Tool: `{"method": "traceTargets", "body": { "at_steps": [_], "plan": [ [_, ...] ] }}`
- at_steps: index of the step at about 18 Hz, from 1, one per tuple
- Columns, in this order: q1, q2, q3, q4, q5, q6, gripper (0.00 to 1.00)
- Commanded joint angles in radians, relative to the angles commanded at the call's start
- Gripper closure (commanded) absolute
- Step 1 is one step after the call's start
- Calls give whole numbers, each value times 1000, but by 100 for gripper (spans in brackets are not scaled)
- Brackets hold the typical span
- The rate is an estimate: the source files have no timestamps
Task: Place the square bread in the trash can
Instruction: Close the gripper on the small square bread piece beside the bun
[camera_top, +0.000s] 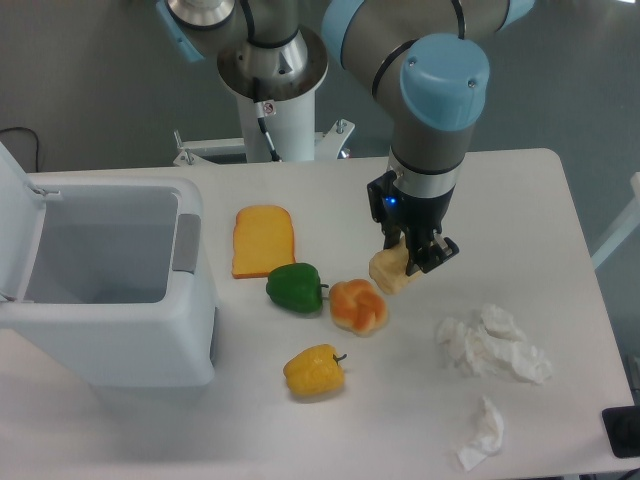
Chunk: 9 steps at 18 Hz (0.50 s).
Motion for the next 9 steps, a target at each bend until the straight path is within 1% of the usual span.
{"method": "traceTargets", "body": {
  "at_steps": [9],
  "plan": [
    [-8, 2, 6, 0, 0, -40, 51]
  ]
}}
